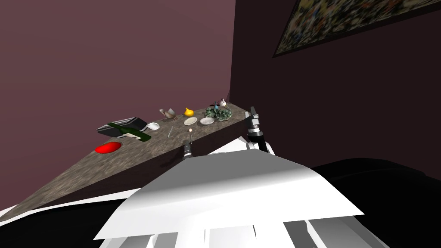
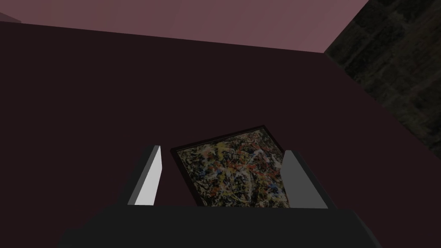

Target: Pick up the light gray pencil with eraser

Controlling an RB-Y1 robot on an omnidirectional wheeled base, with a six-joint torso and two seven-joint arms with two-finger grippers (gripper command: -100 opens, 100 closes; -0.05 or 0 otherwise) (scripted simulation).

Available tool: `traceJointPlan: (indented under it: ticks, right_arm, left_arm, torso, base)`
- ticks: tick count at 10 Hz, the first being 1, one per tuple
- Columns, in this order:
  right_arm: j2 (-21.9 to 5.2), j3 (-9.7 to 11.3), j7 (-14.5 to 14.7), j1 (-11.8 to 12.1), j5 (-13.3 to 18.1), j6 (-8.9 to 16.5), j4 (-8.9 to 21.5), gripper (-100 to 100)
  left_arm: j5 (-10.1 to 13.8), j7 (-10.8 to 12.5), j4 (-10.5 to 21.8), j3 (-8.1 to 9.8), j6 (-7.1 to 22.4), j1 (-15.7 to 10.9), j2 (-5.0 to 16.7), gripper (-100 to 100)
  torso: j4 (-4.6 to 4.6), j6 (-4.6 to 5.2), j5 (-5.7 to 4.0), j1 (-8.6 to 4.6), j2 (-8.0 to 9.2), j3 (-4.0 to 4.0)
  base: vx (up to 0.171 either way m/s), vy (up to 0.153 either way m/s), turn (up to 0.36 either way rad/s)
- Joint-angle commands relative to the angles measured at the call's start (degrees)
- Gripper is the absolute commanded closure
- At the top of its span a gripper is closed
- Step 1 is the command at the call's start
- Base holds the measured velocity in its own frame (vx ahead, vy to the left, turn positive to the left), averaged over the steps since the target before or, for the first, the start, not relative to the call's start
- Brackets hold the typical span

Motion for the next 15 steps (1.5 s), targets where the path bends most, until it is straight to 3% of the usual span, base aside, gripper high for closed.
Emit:
traceJointPlan:
  ticks: [1, 2, 3, 4, 5, 7, 8, 12, 13, 14, 15]
  right_arm:
    - [0.00, 0.00, 0.00, 0.00, 0.00, 0.00, 0.00, 0]
    - [0.00, 0.00, 0.00, 0.00, 0.00, 0.00, 0.00, 0]
    - [0.00, 0.00, 0.00, 0.00, 0.00, 0.00, 0.00, 0]
    - [0.00, 0.00, 0.00, 0.00, 0.00, 0.00, 0.00, 0]
    - [0.00, 0.00, 0.00, -0.01, 0.00, 0.00, 0.00, 0]
    - [-0.01, -0.01, 0.00, -0.01, 0.00, 0.00, 0.00, 0]
    - [-0.01, -0.01, 0.00, 0.00, 0.00, 0.00, 0.00, 0]
    - [-0.01, -0.01, 0.00, -0.01, 0.00, 0.00, 0.00, 0]
    - [-0.01, 0.00, 0.00, -0.01, 0.00, 0.00, 0.00, 0]
    - [-0.01, 0.00, 0.00, -0.01, 0.00, 0.00, 0.00, 0]
    - [0.00, -0.01, 0.00, 0.00, 0.00, 0.00, 0.00, 0]
  left_arm:
    - [-0.01, -0.15, 0.94, 0.20, -0.32, -0.06, -2.47, -100]
    - [-0.01, -0.20, 1.33, 0.28, -0.42, -0.13, -3.76, -100]
    - [-0.04, -0.25, 0.98, 0.19, -0.31, -0.10, -3.03, -100]
    - [-0.03, -0.27, 1.07, 0.20, -0.34, -0.14, -3.16, 0]
    - [0.16, -0.84, 1.00, 0.95, 1.16, -1.80, -3.23, -100]
    - [0.20, -0.89, 1.32, 1.10, 1.03, -2.16, -3.25, -100]
    - [0.21, -1.00, 1.28, 1.14, 1.24, -2.26, -3.27, 100]
    - [0.22, -0.99, 1.34, 1.14, 1.32, -2.20, -3.28, 100]
    - [0.21, -0.99, 1.33, 1.14, 1.31, -2.21, -3.28, 0]
    - [0.00, -0.36, 1.05, 0.33, -0.09, -0.41, -3.16, 100]
    - [0.10, -0.65, 1.08, 0.66, 0.63, -1.20, -3.16, 100]
  torso:
    - [0.00, 0.00, 0.00, 0.00, 0.00, 0.00]
    - [0.00, 0.00, 0.01, 0.05, 0.02, 0.01]
    - [0.01, 0.00, 0.02, 0.10, 0.05, 0.03]
    - [0.02, 0.00, 0.03, 0.18, 0.12, 0.06]
    - [0.03, 0.00, 0.04, 0.23, 0.16, 0.09]
    - [0.04, 0.01, 0.07, 0.38, 0.14, 0.08]
    - [0.03, -0.01, 0.07, 0.34, 0.16, 0.09]
    - [0.08, 0.01, 0.03, 0.24, 0.22, 0.15]
    - [0.08, 0.01, 0.03, 0.24, 0.23, 0.15]
    - [0.08, 0.01, 0.03, 0.24, 0.23, 0.15]
    - [0.05, -0.06, 0.03, 0.18, 0.29, 0.16]
  base:
    - [0.041, -0.040, 0.015]
    - [0.028, -0.029, 0.012]
    - [0.011, -0.014, 0.003]
    - [0.000, 0.000, 0.000]
    - [0.005, 0.015, -0.065]
    - [0.007, 0.028, -0.039]
    - [0.000, 0.000, 0.000]
    - [0.000, 0.000, 0.000]
    - [0.000, 0.000, 0.000]
    - [-0.006, -0.020, 0.075]
    - [-0.007, -0.016, 0.029]
